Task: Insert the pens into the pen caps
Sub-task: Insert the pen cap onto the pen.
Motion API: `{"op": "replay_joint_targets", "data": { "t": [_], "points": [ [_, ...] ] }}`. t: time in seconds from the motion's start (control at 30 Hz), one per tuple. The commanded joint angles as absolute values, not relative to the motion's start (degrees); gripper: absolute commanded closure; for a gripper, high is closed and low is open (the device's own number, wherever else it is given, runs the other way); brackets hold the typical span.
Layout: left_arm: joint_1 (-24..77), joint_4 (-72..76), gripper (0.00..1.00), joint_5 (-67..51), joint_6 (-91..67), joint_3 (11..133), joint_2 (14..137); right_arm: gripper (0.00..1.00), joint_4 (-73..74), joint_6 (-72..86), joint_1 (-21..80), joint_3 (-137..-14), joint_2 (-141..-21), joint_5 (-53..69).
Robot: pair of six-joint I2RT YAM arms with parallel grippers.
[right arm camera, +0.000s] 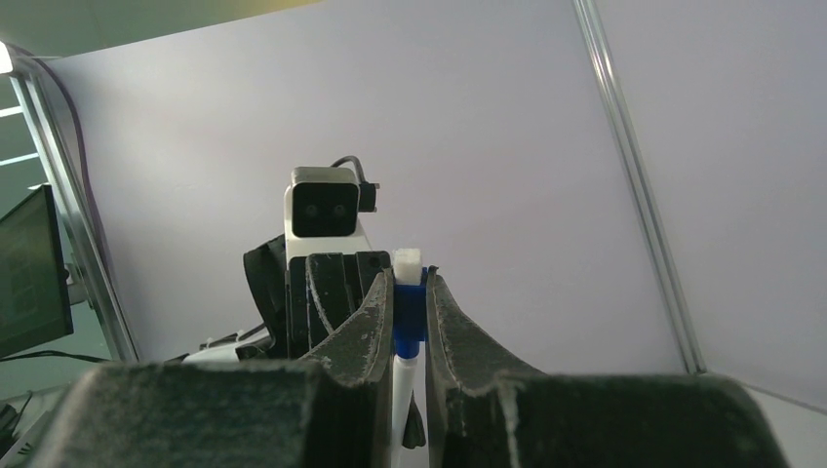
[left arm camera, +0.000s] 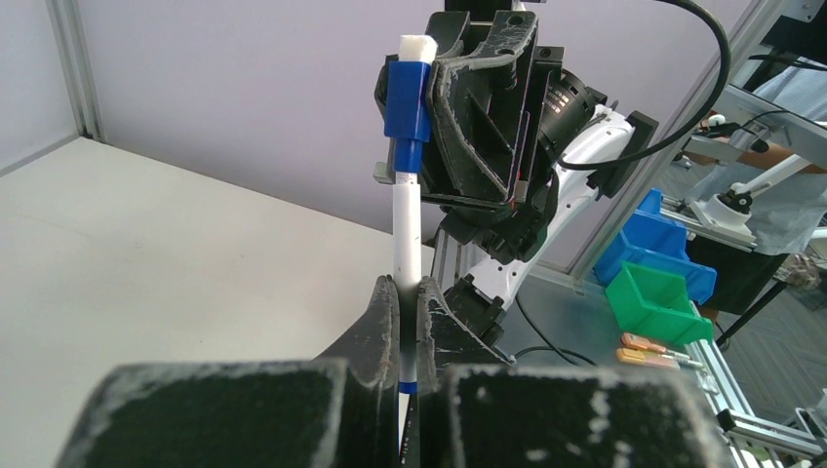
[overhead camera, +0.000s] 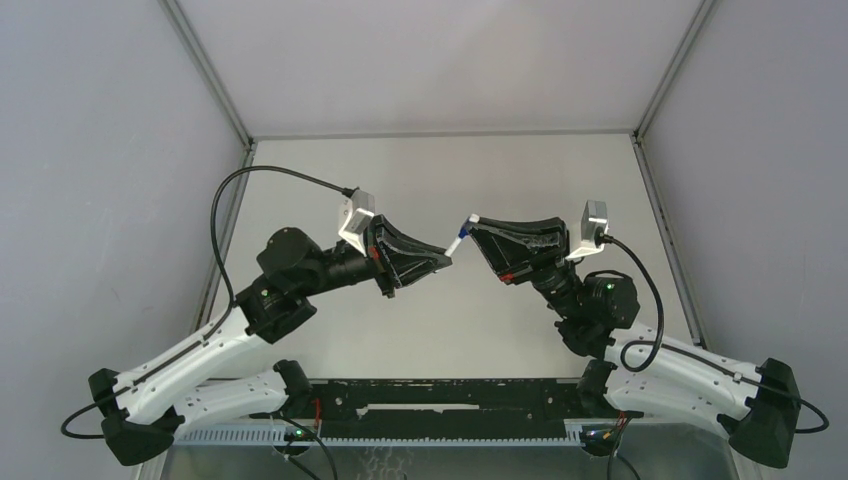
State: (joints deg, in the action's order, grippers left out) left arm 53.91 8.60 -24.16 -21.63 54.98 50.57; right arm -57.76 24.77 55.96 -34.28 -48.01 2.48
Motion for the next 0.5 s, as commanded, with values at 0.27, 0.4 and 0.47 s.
{"op": "replay_joint_targets", "data": {
  "t": [0.27, 0.4, 0.47],
  "points": [
    [54.1, 16.0, 1.00, -19.1, -22.8, 58.5, 48.9, 0.98, -58.0, 27.2, 56.4, -35.8, -50.0, 5.3],
    [54.1, 16.5, 1.00, -17.7, -22.9, 58.5, 48.0, 0.99, -57.5, 27.6, 56.5, -35.7, -50.7, 5.3],
    [54.1, 16.6, 1.00, -17.2, -22.9, 58.7, 47.7, 0.99, -57.3, 27.6, 56.4, -35.8, -51.0, 5.3]
  ]
}}
